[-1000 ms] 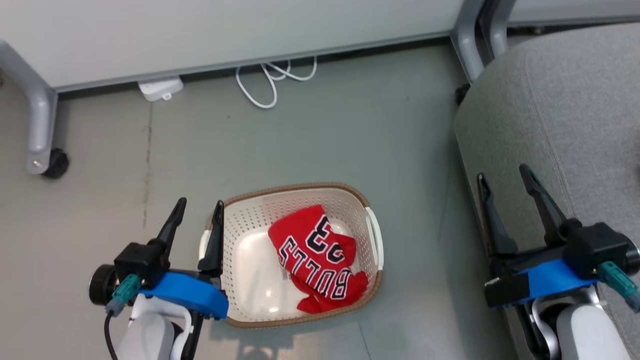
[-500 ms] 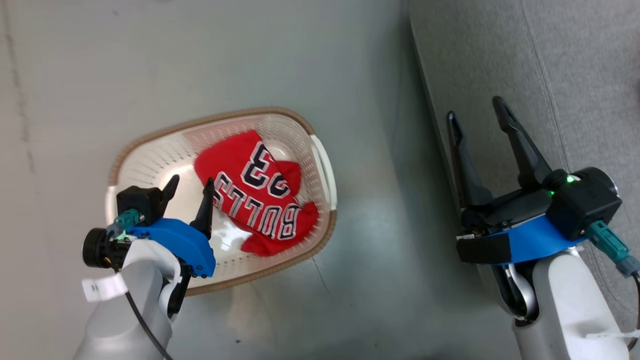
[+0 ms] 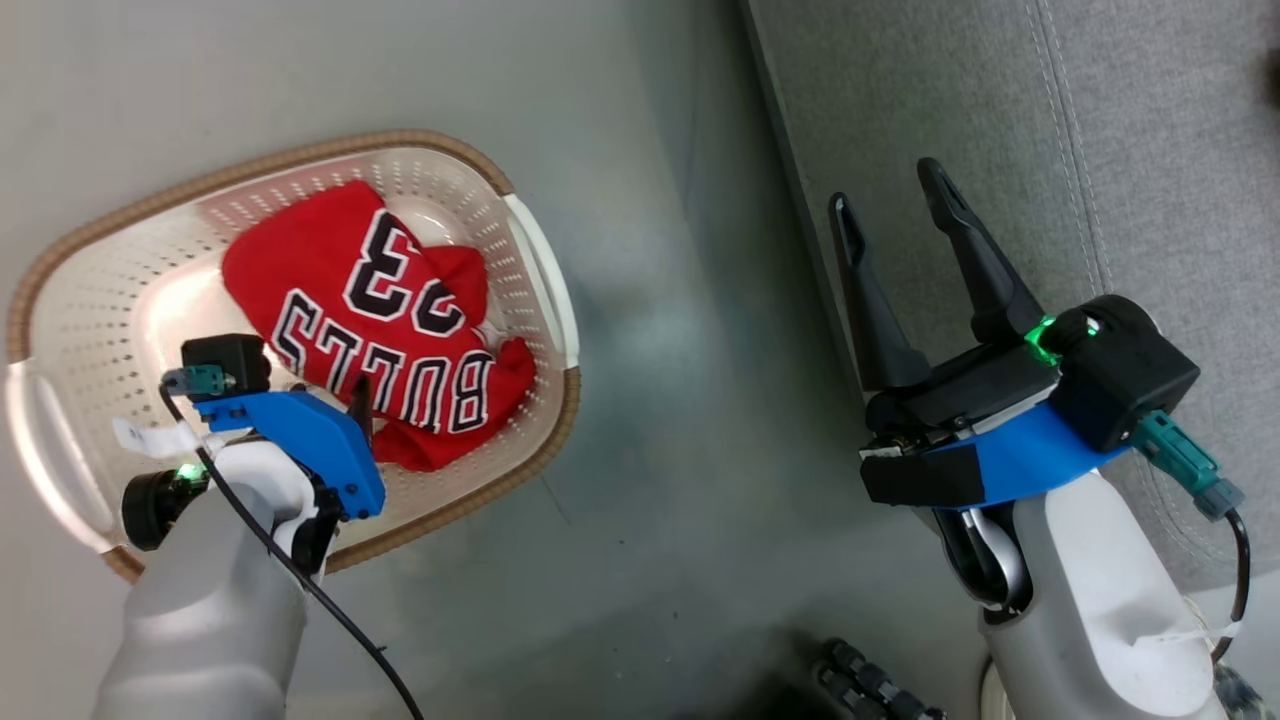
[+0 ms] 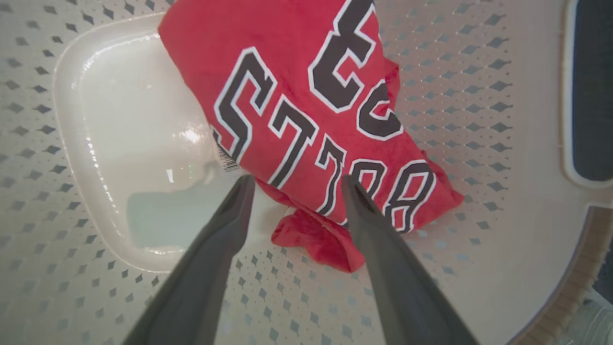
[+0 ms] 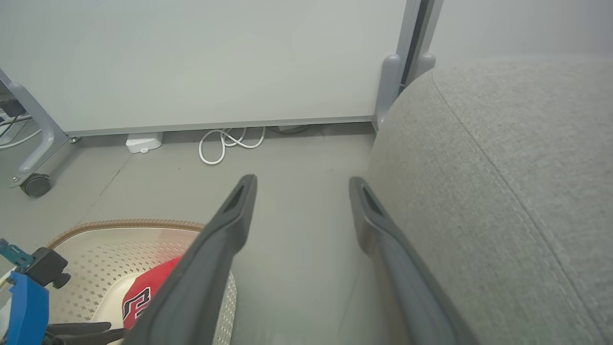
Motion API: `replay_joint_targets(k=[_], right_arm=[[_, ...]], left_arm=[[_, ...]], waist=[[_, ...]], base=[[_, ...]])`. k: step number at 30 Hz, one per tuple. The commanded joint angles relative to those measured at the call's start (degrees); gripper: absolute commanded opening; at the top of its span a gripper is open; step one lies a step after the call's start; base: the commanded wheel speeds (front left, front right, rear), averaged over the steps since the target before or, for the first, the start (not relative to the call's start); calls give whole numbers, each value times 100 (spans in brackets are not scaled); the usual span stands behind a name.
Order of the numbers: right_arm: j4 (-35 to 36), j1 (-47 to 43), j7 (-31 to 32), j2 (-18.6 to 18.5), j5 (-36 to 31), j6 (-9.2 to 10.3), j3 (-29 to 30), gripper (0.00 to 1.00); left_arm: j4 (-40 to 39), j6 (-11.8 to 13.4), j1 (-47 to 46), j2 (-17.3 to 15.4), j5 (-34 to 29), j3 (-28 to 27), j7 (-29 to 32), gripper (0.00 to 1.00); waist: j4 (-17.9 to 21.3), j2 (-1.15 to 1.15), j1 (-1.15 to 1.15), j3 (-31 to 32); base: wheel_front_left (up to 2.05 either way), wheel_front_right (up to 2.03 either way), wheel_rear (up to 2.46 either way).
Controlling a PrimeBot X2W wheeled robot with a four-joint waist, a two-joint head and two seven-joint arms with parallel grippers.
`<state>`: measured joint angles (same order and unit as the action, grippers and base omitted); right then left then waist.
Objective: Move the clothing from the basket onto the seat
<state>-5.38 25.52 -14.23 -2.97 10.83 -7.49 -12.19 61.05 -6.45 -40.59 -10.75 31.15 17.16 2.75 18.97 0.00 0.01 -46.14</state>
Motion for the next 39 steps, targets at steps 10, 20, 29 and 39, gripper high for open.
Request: replay_joint_targets(k=[10,20,29,39], right_arm=[[-123,300,-104,13,384,-1,-286,100],[75,168,-103,13,480,-1,-281,100],[210,139,-104,14,501,-1,-276,100],[201,134,-105,14,458,-1,-261,100]], left_arm=[[267,188,-372,-157,423,-325,496,100],[232,277,-467,-251,641,-514,417,100],[200,299,-534,-238,723,-556,238,83],[271,237,-592,-245,609,-352,309,0]], waist=[[461,0,-1,-473],[668,0,-1,-688],[729,0,-1,-796],[688,0,-1,-823]], base=[[0,0,0],[0,0,0],[0,0,0],[0,0,0]])
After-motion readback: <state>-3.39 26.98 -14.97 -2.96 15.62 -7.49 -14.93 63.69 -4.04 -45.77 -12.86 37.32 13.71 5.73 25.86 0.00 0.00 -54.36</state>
